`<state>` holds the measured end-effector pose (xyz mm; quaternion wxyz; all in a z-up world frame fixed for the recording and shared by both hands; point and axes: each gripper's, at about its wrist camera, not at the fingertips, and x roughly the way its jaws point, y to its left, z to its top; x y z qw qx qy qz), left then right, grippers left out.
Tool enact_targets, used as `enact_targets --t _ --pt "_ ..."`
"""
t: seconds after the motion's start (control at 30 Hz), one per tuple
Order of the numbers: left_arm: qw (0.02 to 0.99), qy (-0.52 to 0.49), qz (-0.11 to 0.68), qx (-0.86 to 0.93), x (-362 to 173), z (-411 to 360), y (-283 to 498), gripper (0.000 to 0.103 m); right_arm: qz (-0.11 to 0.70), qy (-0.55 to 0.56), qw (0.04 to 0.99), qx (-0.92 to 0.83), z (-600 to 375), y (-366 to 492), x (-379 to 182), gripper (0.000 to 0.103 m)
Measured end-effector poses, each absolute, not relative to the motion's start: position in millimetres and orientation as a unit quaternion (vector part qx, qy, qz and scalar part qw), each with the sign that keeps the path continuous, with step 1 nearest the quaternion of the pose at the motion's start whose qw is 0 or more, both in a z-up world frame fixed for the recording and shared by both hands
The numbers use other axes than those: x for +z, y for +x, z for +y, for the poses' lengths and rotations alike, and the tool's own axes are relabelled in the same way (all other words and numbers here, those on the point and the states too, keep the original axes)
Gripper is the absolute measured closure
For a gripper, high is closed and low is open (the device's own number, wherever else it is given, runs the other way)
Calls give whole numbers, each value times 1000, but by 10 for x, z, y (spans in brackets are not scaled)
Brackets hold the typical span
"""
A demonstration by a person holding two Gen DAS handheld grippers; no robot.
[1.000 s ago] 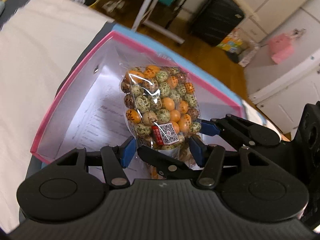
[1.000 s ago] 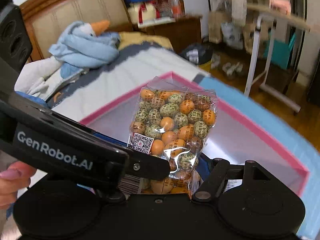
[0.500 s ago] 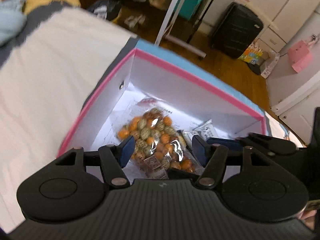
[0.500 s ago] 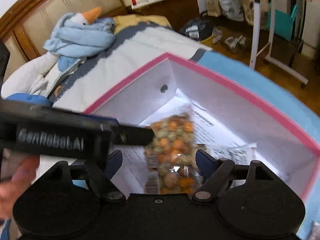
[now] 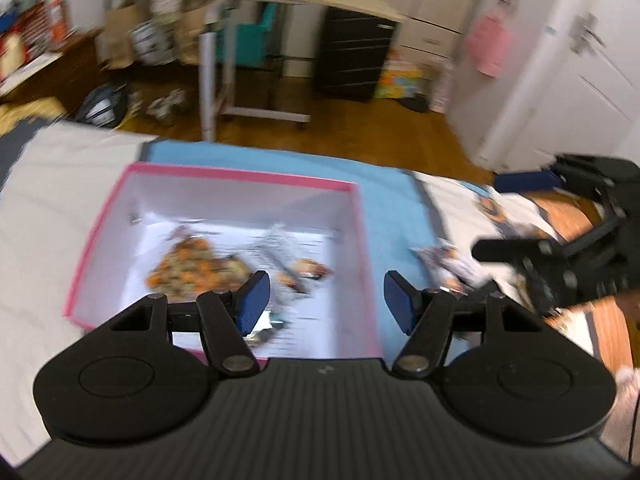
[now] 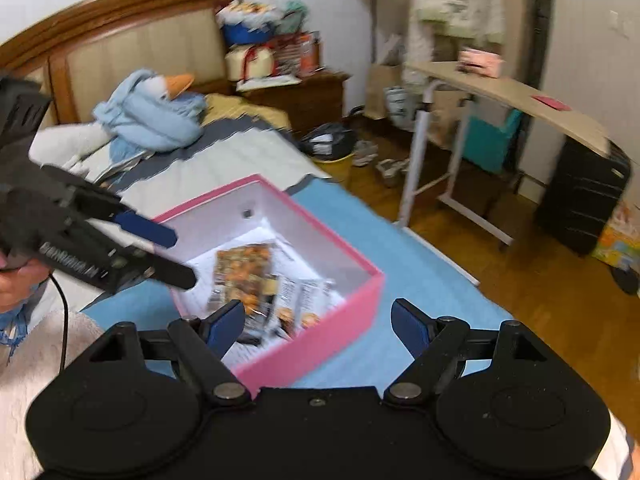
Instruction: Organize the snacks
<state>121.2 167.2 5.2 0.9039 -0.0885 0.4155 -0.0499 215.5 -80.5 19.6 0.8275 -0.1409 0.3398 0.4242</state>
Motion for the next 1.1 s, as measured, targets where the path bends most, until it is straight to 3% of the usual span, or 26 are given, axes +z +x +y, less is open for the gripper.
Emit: enact_targets --t 0.33,0.53,1.07,1.1 --pt "890 -71 427 -142 -287 692 1400 42 364 -198 828 378 -1599 2324 -540 19" --pt "872 -87 450 -172 -832 310 1694 42 378 -236 808 385 -1676 2516 -1083 34" --pt "871 -150 441 -157 -1862 33 2410 44 378 -225 821 365 -1647 2887 -1883 37" --pt "870 -163 442 -147 -1913 60 2438 46 385 -215 819 366 -1647 2899 -1885 42"
